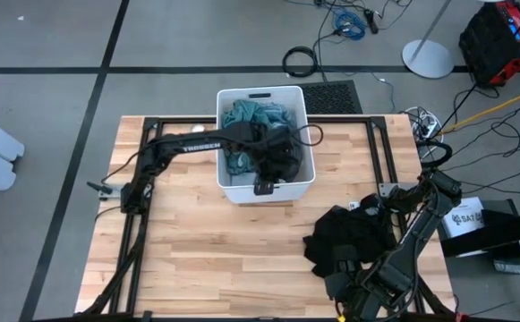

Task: Sort clothes
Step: Put the gray boxer into the white laundry bin

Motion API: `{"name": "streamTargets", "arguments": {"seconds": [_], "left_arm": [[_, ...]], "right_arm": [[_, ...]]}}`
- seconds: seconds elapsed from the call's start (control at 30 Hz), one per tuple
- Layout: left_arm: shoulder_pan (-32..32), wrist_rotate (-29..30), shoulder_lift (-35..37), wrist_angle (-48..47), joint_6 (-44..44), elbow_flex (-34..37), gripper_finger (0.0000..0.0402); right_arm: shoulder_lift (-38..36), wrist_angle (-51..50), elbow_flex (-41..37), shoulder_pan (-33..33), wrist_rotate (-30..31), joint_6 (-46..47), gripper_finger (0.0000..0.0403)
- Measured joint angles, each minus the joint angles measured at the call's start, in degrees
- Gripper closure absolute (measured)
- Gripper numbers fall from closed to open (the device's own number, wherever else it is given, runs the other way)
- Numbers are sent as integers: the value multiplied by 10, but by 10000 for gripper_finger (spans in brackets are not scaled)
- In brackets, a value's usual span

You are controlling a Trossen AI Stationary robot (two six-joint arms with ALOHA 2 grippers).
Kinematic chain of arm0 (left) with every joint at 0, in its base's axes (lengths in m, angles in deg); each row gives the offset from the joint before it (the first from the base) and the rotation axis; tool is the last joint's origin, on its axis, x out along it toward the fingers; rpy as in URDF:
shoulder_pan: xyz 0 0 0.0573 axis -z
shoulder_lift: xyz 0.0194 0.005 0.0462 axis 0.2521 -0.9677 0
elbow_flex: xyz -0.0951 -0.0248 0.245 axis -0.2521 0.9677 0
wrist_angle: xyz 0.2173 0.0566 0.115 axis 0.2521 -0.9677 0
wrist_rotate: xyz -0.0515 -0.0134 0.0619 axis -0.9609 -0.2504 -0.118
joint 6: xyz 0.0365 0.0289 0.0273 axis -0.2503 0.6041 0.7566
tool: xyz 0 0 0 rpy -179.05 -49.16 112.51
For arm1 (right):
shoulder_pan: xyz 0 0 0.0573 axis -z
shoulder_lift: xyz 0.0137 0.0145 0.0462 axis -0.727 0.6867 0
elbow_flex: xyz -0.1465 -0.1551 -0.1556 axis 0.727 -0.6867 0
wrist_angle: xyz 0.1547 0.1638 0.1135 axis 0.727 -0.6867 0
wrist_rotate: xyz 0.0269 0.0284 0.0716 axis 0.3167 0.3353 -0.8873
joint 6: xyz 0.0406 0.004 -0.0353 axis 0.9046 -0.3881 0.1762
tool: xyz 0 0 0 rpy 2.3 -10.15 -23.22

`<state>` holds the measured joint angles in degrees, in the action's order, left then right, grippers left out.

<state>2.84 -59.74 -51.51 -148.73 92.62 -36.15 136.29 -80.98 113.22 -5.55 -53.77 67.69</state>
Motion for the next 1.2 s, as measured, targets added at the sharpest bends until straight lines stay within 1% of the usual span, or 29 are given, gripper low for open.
{"name": "streamTargets", "arguments": {"seconds": [0.3, 0.37, 0.47, 0.53, 0.67, 0.8, 0.93, 1.1, 1.2], "left_arm": [[-15, 31, 34, -48, 4, -2, 393], [-18, 64, 42, -48, 5, -3, 393], [-24, 148, 44, -58, 11, -3, 393], [-33, 174, 42, -66, 20, 0, 393], [-53, 176, 28, -67, 29, 1, 393], [-78, 149, 16, -66, 29, 1, 393], [-96, 148, -2, -66, 29, 1, 393], [-110, 140, -39, -67, 14, 0, 393], [-110, 121, -73, -76, 14, 0, 393]], "right_arm": [[0, -3, 0, 1, 0, -2, 197], [0, -5, 0, 1, 2, -2, 197], [0, -5, 0, 1, 2, -2, 197], [0, -5, 0, 3, 2, -2, 197], [0, -4, 0, 2, 2, -1, 197], [0, -4, 0, 2, 2, 0, 197], [0, -3, -4, 2, 10, 0, 197], [0, 4, -22, 2, 9, 13, 197], [0, 5, -23, 2, 9, 16, 197]]}}
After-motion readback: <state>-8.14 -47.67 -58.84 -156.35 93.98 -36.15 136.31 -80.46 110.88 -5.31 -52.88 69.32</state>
